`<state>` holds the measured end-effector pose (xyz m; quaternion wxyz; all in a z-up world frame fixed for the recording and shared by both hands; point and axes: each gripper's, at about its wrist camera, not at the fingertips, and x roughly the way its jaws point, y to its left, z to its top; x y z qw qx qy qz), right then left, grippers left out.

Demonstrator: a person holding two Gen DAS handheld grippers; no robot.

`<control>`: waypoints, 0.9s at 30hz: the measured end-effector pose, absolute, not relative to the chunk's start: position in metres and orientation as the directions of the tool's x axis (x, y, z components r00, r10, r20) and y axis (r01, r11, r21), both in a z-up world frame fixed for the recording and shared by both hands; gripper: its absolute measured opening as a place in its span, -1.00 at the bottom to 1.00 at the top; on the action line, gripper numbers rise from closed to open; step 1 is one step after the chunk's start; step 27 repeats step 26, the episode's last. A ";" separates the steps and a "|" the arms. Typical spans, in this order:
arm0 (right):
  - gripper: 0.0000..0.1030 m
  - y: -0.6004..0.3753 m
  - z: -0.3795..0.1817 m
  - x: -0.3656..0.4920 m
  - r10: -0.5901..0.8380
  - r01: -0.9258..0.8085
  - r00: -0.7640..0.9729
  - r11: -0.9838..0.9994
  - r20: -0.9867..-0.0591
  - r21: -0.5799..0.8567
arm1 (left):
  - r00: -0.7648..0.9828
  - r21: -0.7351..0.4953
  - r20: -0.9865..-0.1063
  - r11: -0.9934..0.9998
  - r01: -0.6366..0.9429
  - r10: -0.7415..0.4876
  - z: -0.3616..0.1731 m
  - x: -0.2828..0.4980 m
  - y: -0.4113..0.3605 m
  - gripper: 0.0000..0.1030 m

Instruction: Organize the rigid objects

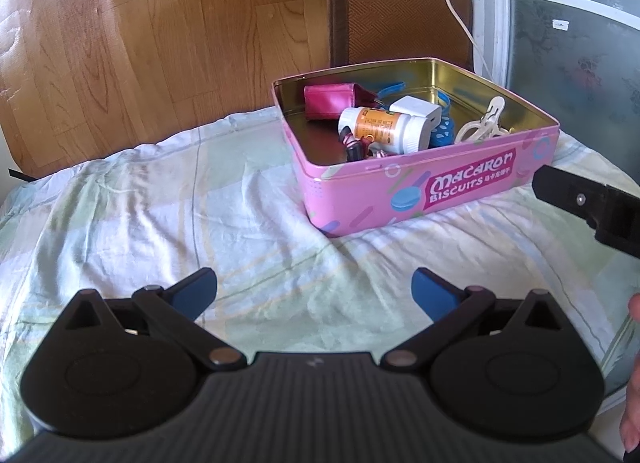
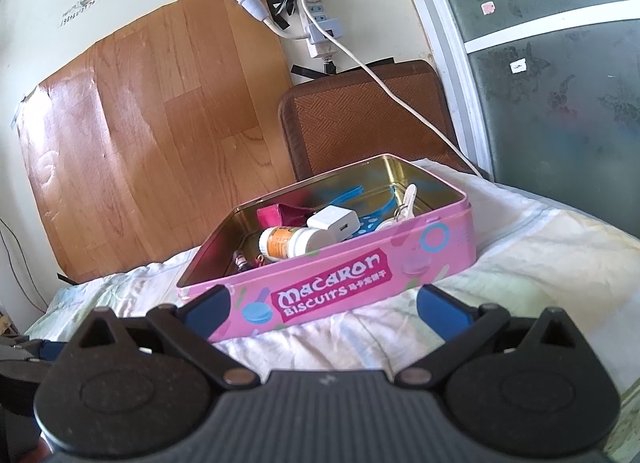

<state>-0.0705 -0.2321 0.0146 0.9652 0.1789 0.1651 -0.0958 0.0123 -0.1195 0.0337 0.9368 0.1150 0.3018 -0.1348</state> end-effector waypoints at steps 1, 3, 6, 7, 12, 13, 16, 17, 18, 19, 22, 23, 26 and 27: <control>1.00 -0.233 0.014 -0.070 -0.126 0.245 0.927 0.917 -0.354 0.316 | 0.781 0.135 -0.597 0.937 0.323 -0.184 0.033 0.013 -0.120 1.00; 1.00 -0.234 0.013 -0.071 -0.124 0.245 0.926 0.915 -0.356 0.319 | 0.780 0.136 -0.598 0.937 0.323 -0.182 0.033 0.012 -0.121 1.00; 1.00 -0.234 0.013 -0.071 -0.124 0.245 0.926 0.915 -0.357 0.319 | 0.778 0.132 -0.601 0.938 0.322 -0.182 0.032 0.012 -0.121 1.00; 1.00 -0.234 0.012 -0.071 -0.124 0.245 0.926 0.915 -0.357 0.319 | 0.777 0.130 -0.602 0.938 0.322 -0.183 0.032 0.013 -0.121 1.00; 1.00 -0.233 0.010 -0.070 -0.124 0.248 0.924 0.914 -0.362 0.320 | 0.774 0.125 -0.605 0.938 0.323 -0.186 0.030 0.013 -0.121 1.00; 1.00 -0.233 0.010 -0.070 -0.124 0.249 0.924 0.914 -0.362 0.320 | 0.772 0.123 -0.607 0.938 0.325 -0.188 0.030 0.013 -0.121 1.00; 1.00 -0.233 0.009 -0.070 -0.124 0.249 0.923 0.914 -0.363 0.320 | 0.764 0.110 -0.615 0.938 0.330 -0.196 0.029 0.014 -0.121 1.00; 1.00 -0.233 0.009 -0.070 -0.124 0.248 0.923 0.914 -0.363 0.320 | 0.761 0.107 -0.618 0.938 0.330 -0.198 0.028 0.015 -0.121 1.00; 1.00 -0.233 0.010 -0.070 -0.124 0.248 0.923 0.914 -0.363 0.320 | 0.759 0.104 -0.620 0.938 0.331 -0.199 0.028 0.015 -0.121 1.00; 1.00 -0.234 0.009 -0.070 -0.123 0.248 0.923 0.914 -0.364 0.320 | 0.757 0.101 -0.622 0.938 0.331 -0.200 0.027 0.016 -0.120 1.00; 1.00 -0.233 0.008 -0.070 -0.123 0.247 0.923 0.916 -0.364 0.317 | 0.758 0.089 -0.614 0.935 0.344 -0.220 0.027 0.015 -0.119 1.00; 1.00 -0.233 0.008 -0.069 -0.123 0.247 0.923 0.916 -0.365 0.316 | 0.756 0.082 -0.613 0.934 0.348 -0.227 0.027 0.015 -0.118 1.00; 1.00 -0.232 0.006 -0.068 -0.123 0.247 0.922 0.917 -0.368 0.313 | 0.754 0.073 -0.611 0.932 0.356 -0.240 0.027 0.016 -0.117 1.00; 1.00 -0.232 0.006 -0.068 -0.123 0.247 0.922 0.917 -0.368 0.313 | 0.754 0.073 -0.611 0.932 0.356 -0.240 0.027 0.016 -0.117 1.00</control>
